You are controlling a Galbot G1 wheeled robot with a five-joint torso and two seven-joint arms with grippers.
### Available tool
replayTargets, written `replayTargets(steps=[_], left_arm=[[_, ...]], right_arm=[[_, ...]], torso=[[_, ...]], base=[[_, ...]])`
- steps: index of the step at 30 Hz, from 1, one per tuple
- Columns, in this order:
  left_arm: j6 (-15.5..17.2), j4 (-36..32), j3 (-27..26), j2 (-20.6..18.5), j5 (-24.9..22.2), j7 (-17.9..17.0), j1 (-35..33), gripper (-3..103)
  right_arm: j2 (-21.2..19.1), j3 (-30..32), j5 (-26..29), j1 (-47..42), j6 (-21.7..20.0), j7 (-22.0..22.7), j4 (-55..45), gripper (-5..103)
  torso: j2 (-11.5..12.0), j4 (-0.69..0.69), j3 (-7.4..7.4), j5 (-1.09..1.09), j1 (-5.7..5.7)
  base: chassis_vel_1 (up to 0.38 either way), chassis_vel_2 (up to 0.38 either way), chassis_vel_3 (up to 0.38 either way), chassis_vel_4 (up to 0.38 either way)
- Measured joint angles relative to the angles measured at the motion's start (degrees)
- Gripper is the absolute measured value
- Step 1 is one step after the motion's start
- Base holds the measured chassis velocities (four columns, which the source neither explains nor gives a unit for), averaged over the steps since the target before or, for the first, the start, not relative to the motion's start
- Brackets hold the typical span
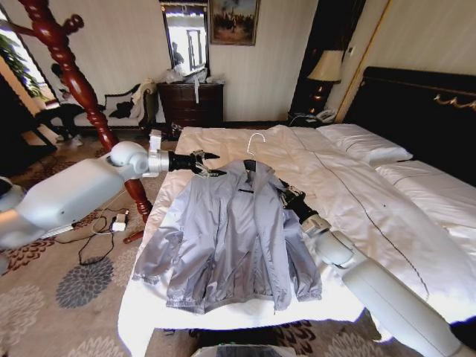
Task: Pick up the clothes from the bed and hang them on the clothes hanger.
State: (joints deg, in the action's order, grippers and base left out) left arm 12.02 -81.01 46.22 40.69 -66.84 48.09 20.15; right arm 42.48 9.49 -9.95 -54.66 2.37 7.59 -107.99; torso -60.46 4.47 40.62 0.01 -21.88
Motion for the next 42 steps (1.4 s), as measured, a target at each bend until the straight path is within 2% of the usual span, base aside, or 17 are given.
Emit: replayTargets(steps=[8, 15, 22, 27, 29, 30, 31, 34, 37, 39, 42], left_arm=[[-0.17, 3.37, 2.87, 1.96, 1.45, 1.65, 2.68, 97], [-0.41, 3.28, 4.81, 2.51, 2.37, 2.18, 3.25, 97], [-0.41, 3.66, 5.93, 3.84, 2.07, 2.46, 4.04, 90], [-0.48, 3.89, 7.46, 4.65, 1.97, 3.18, 4.89, 74], [-0.49, 3.84, 7.83, 4.74, 1.97, 3.35, 4.91, 74], [-0.49, 3.7, 8.15, 4.74, 2.0, 3.47, 4.92, 62], [-0.5, 3.56, 8.33, 4.74, 2.01, 3.5, 4.92, 57], [-0.52, 3.46, 8.44, 4.77, 2.05, 3.5, 4.92, 52], [-0.54, 3.07, 8.79, 4.94, 2.07, 3.49, 4.87, 36], [-0.55, 2.93, 8.81, 4.94, 2.07, 3.48, 4.88, 36], [-0.55, 1.85, 9.35, 4.67, 1.66, 3.6, 4.99, 19]], right_arm=[[0.05, 0.01, -0.65, 0.19, 0.37, -0.01, -0.02, 17], [0.2, -0.12, -1.08, 0.34, 0.46, -0.03, -0.19, 17], [-0.15, -0.26, -2.43, 0.28, 1.18, -0.57, -0.57, 17], [-0.34, -0.33, -3.36, 0.38, 1.82, -0.9, -0.72, 17], [-0.42, -0.34, -3.69, 0.38, 2.13, -0.96, -0.79, 17], [-0.55, -0.34, -3.89, 0.36, 2.32, -1.07, -0.93, 17], [-0.64, -0.36, -4.06, 0.35, 2.47, -1.25, -1.04, 17], [-0.71, -0.37, -4.33, 0.34, 2.63, -1.42, -1.12, 17], [-0.83, -0.39, -4.6, 0.48, 2.98, -1.68, -1.15, 17], [-0.88, -0.4, -4.65, 0.5, 3.05, -1.73, -1.15, 17], [-1.02, -0.54, -5.37, 0.75, 3.72, -2.11, -1.14, 17]], torso=[[0.0, -0.02, 0.0, -0.01, 0.0], [0.0, -0.01, 0.0, -0.02, 0.0], [0.0, -0.01, 0.0, -0.01, 0.0], [0.0, 0.0, -0.01, 0.0, 0.0], [0.0, -0.01, 0.0, 0.0, 0.0], [0.0, -0.01, 0.0, 0.0, 0.0], [0.0, -0.01, -0.01, -0.01, 0.0], [0.0, -0.01, -0.01, -0.01, 0.0], [0.0, -0.01, -0.01, -0.01, 0.0], [0.0, -0.01, -0.01, -0.01, 0.0], [0.0, 0.0, -0.01, 0.0, 0.0]], base=[[0.0, 0.0, 0.0, 0.0], [0.0, 0.0, 0.0, 0.0], [0.0, 0.0, 0.0, 0.0], [0.0, 0.0, 0.0, 0.0], [0.0, 0.0, 0.0, 0.0], [0.0, 0.0, 0.0, 0.0], [0.0, 0.0, 0.0, 0.0], [0.0, 0.0, 0.0, 0.0], [0.0, 0.0, 0.0, 0.0], [0.0, 0.0, 0.0, 0.0], [0.0, 0.0, 0.0, 0.0]])
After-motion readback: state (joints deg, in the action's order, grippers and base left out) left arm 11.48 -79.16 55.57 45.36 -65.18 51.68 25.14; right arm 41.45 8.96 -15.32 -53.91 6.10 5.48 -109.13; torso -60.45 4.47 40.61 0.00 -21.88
